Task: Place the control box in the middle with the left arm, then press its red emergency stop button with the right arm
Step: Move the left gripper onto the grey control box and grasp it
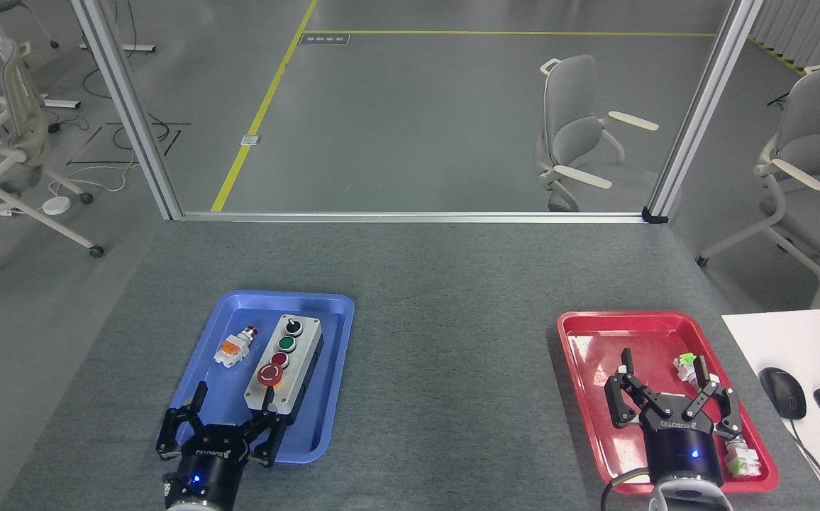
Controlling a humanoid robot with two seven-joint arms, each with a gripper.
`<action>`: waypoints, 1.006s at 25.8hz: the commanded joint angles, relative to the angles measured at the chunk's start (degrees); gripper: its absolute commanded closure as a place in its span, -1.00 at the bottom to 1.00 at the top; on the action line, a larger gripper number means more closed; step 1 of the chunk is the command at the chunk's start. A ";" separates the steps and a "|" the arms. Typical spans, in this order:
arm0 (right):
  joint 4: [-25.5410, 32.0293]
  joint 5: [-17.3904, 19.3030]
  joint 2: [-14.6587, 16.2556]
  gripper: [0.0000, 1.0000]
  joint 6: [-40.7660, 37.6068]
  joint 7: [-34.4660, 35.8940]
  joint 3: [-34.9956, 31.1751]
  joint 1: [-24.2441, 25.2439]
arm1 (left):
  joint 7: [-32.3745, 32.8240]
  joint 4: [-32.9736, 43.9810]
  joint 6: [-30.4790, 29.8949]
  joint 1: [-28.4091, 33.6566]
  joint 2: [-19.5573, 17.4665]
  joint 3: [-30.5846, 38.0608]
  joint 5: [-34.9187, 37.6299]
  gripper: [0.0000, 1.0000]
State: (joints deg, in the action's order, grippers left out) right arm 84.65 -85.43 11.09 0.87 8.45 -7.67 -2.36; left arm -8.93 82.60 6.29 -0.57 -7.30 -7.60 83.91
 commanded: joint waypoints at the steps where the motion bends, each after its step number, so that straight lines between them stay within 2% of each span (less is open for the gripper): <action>1: -0.01 0.00 -0.02 -0.97 0.01 -0.01 0.28 -0.01 | 0.49 -4.99 1.27 -0.92 2.12 -1.54 4.33 -0.97; 6: -0.01 0.00 0.07 -0.97 0.01 -0.01 0.37 0.17 | 0.49 -10.09 1.36 -3.74 2.29 -1.63 4.42 -0.97; 15: -0.01 0.00 -0.46 -0.97 0.01 -0.01 0.20 -0.71 | 0.49 -14.22 1.44 -6.46 2.38 -1.63 4.16 -0.98; 18: -1.59 0.00 -1.25 -0.97 0.01 -0.01 0.72 -0.71 | 0.31 -16.50 1.44 -7.43 2.47 -1.63 3.80 -0.98; 26: -3.00 0.00 -0.72 -0.97 0.01 -0.01 0.73 -1.33 | 0.40 -19.58 1.44 -9.98 3.26 -1.63 3.72 -0.98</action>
State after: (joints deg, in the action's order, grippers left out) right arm 81.94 -85.43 10.21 0.87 8.56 -6.97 -3.38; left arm -8.59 64.62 7.77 -9.27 -4.40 -9.23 87.64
